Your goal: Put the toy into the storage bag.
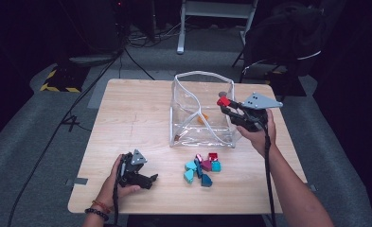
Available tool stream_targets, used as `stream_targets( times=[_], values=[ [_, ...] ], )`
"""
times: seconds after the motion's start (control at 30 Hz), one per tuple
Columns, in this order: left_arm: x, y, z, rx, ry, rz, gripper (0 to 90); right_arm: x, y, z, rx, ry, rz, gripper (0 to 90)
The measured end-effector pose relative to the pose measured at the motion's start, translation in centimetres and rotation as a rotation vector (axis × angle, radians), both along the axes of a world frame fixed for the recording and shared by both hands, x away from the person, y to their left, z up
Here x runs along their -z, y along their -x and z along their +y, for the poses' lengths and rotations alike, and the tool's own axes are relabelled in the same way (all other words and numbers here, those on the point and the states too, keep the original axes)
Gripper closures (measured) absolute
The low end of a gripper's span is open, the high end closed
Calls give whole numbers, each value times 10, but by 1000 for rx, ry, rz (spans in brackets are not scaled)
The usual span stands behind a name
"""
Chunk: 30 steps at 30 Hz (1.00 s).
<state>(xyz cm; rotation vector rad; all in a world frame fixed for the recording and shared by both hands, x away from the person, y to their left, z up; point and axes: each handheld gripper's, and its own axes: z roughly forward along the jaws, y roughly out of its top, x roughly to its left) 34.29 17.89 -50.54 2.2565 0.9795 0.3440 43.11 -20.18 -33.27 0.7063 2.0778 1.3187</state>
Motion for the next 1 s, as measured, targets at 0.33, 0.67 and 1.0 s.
stream_targets(
  times=[0.33,0.67,1.0],
  values=[
    [0,0,0,0,0,0,5,5,-4,8,-1,5,18,681],
    [0,0,0,1,0,0,5,9,-6,11,1,14,33,679],
    [0,0,0,0,0,0,5,12,-7,6,21,8,46,635]
  ],
)
